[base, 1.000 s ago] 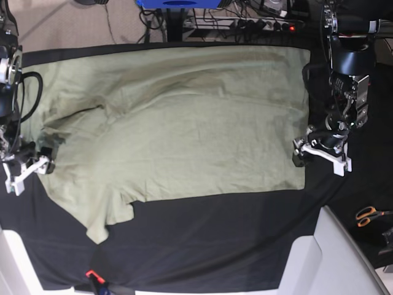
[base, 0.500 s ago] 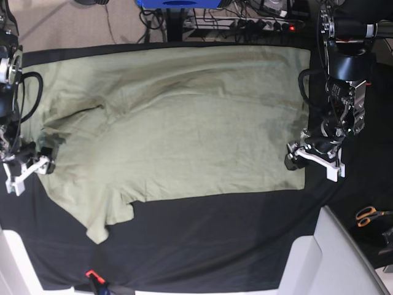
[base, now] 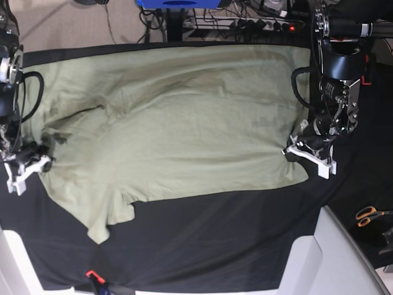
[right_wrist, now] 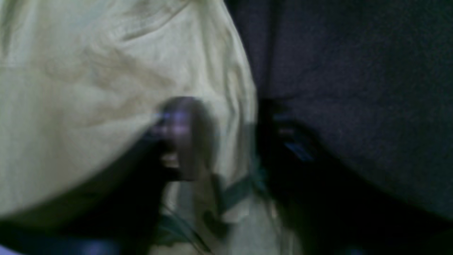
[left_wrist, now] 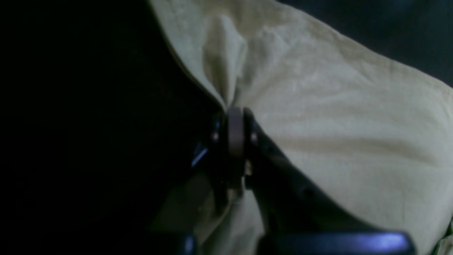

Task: Fold the T-shirt properly
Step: 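Lower the left gripper to the shirt's opposite side edge and grasp it, then lift the grasped edge with both grippers and fold it over the shirt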

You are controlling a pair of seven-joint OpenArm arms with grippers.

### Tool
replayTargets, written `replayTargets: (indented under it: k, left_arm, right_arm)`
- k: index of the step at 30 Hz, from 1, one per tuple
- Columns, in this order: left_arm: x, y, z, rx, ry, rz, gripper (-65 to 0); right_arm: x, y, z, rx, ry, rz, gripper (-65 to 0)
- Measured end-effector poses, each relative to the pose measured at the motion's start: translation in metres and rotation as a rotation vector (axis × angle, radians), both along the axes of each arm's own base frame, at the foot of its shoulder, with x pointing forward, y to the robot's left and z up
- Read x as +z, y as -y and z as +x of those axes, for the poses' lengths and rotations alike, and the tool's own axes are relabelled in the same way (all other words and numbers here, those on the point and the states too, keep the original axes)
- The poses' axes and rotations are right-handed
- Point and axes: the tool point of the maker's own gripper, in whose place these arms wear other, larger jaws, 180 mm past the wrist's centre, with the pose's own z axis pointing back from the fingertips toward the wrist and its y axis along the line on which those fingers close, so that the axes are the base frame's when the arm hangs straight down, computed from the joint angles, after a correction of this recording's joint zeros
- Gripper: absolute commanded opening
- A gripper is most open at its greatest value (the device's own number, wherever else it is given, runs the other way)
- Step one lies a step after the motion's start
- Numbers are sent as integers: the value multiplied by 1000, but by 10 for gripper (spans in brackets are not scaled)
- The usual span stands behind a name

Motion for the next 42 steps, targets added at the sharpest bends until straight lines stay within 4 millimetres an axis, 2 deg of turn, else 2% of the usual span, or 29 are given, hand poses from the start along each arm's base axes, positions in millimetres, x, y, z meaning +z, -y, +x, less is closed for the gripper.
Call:
replayTargets:
  k: [1,2,4,8,14,21,26,34,42]
  left_arm:
    - [1,-1,1,1,-2,0,-650]
    - [1,0,2,-3,-3,0,-650]
    - [2,0,4,-7,-3,5,-650]
    - [4,1,5,-13,-2,7,-650]
    - [28,10,12,-64,72,39,-650]
    - [26,6,-8,-104,22,63,-650]
    - [40,3,-11,-129,57,88,-650]
    - [45,10,-30,-172,69,112,-650]
    - [34,6,-67,-206,13,140,-650]
  right_arm:
    - [0,-2,0,10,-2,-2,-639]
    - [1,-4,1,17,4,0,-650]
    - [2,-9,3,20,9,4,-635]
    - [3,-10,5,23,14,4,-650]
    - [19,-16,14,65,80,-24,-650]
    - [33,-16,6,90,87,-51,-650]
    - [51,4,3,26,89,-49,-650]
    - [48,2,-24,59,2,-84,-650]
    - [49,1,-48,100,-82,-127,-650]
